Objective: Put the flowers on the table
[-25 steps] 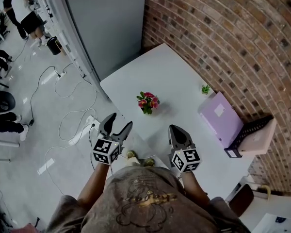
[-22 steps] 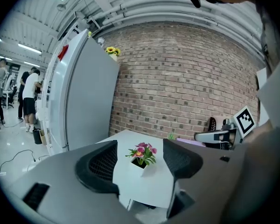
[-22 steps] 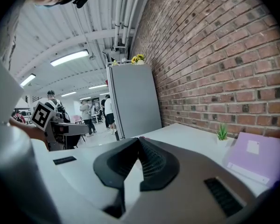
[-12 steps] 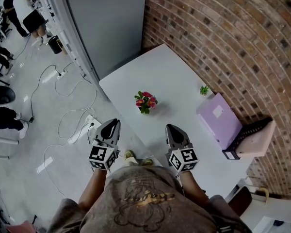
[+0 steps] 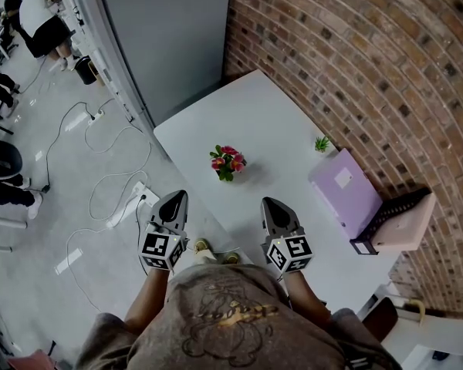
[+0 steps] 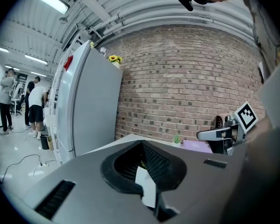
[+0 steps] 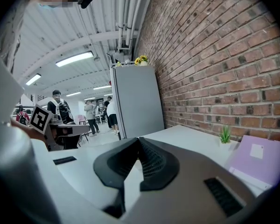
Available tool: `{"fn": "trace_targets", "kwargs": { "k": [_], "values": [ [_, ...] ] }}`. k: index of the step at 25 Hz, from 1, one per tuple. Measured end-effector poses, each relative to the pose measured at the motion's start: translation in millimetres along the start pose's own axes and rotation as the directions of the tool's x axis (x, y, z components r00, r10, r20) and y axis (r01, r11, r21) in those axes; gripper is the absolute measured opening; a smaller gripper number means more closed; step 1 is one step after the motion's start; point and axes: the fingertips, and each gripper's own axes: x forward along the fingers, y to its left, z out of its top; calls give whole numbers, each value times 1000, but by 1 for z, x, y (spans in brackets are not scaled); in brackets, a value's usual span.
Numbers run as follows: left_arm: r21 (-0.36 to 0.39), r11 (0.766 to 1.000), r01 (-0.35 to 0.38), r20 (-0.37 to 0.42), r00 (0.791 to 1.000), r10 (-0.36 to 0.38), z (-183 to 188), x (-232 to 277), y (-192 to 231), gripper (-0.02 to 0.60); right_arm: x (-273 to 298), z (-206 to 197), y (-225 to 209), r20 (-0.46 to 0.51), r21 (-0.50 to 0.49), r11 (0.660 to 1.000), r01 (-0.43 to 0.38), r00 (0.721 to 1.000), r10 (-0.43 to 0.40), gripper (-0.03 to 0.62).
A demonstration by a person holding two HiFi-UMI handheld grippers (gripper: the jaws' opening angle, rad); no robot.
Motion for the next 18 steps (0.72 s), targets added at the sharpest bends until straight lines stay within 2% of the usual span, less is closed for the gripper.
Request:
{"fn": "trace_targets", "kwargs": {
  "k": [10,15,18],
  "values": [
    [-69,998,1,3,1000,-1,5,2,-1,21,1,3,-2,4,-10,1000,-6,1000,6,2],
    [-51,999,-1,12,1000,2,7,2,1,21,1,6,-2,7,-14,1000,-9,1000,9,2],
    [-67,998,8,10,1000,-7,10,5,0,21,2,6,-1,5,-17,1000,-11,1000,11,2]
  ]
}}
